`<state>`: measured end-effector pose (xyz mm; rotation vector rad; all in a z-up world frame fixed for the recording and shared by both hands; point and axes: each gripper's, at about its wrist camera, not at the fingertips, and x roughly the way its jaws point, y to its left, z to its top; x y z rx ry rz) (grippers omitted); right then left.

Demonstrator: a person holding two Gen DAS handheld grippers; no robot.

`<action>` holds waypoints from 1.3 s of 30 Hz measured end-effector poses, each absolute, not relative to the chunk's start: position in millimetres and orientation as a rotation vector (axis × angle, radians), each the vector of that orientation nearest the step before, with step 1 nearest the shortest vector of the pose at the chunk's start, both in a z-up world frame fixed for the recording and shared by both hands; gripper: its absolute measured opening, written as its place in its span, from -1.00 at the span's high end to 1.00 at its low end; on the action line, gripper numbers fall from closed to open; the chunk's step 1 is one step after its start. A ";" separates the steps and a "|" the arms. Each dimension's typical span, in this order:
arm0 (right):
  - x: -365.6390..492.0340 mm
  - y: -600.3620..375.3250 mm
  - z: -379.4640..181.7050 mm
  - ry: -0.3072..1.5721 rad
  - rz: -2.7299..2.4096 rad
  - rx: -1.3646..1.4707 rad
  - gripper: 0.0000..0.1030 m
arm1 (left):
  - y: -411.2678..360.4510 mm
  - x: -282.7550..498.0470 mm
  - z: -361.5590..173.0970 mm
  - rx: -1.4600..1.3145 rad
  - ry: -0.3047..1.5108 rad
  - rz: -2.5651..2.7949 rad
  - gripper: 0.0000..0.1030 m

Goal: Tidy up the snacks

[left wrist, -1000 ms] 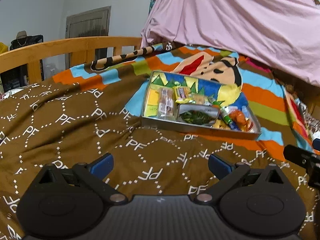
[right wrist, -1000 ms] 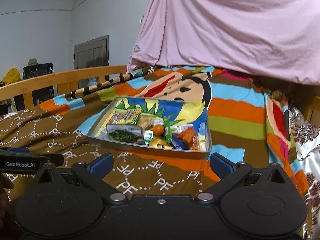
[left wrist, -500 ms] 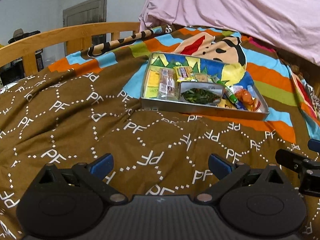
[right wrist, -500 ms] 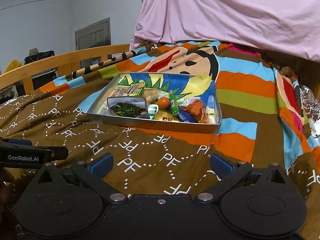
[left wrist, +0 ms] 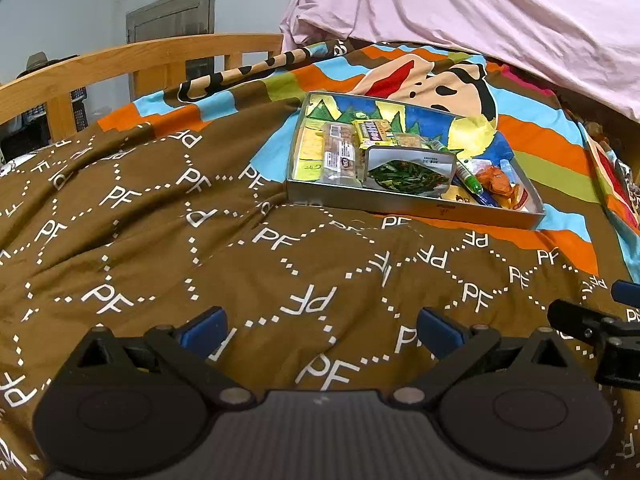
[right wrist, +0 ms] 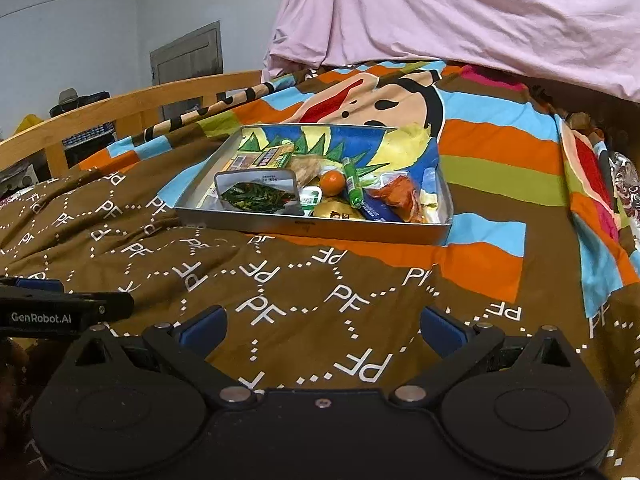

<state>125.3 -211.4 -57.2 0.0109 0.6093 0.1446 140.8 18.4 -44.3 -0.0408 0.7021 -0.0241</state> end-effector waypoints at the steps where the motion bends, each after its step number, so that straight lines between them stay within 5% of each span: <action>1: 125.6 -211.3 -57.6 0.612 0.144 0.011 -0.99 | 18.4 140.4 -44.3 -0.037 0.700 -0.026 -0.99; 39: 127.2 -210.6 -63.4 0.632 0.140 0.006 -0.99 | 18.6 137.4 -48.3 -0.026 0.716 -0.023 -0.99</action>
